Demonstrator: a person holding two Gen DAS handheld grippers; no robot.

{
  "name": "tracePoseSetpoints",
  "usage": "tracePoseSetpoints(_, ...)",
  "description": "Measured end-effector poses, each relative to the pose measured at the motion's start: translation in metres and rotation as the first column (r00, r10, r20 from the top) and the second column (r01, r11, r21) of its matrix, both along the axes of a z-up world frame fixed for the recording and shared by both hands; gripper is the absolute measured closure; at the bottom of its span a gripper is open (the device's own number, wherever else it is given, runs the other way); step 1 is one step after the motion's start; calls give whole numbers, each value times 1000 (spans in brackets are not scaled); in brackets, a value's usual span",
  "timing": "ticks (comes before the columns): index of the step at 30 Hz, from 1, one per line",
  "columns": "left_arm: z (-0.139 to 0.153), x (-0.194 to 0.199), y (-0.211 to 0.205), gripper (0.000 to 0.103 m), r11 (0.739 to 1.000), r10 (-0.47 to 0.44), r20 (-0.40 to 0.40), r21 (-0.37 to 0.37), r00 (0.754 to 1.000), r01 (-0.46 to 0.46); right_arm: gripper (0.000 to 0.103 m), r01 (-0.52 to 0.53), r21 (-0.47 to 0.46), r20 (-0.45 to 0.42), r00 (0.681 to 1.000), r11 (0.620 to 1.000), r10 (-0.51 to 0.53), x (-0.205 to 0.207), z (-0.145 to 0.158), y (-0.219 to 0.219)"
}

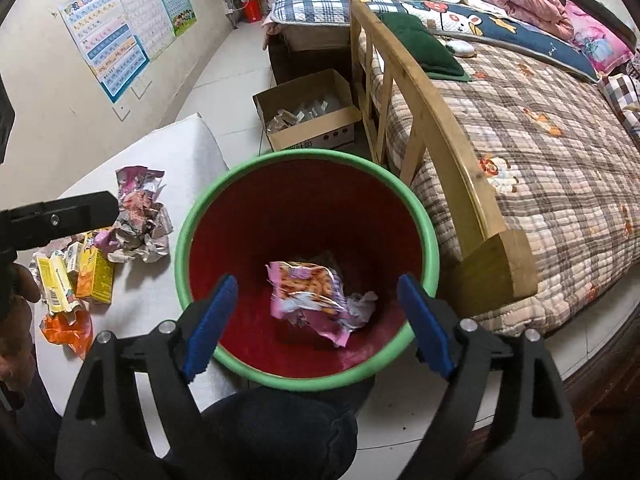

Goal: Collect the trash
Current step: 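Open both tools to drop the wrappers into the bin, then move both open tools back over the remaining trash on the table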

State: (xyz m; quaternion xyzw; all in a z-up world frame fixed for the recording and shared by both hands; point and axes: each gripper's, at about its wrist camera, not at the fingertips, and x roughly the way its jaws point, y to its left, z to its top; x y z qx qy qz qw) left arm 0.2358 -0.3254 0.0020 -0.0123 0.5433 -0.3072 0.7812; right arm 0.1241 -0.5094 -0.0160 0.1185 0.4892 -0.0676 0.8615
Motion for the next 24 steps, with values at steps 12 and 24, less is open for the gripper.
tracePoseSetpoints(12,16,-24,75,8,996,93,23,-11,995,-93,16,-61,-21,49,997,998,62,-6,32,45)
tracePoseSetpoints(24,32,-52,173,8,971,238,84,10,968,-240,13,-195,-40,72,978,980,197,-2,50,120)
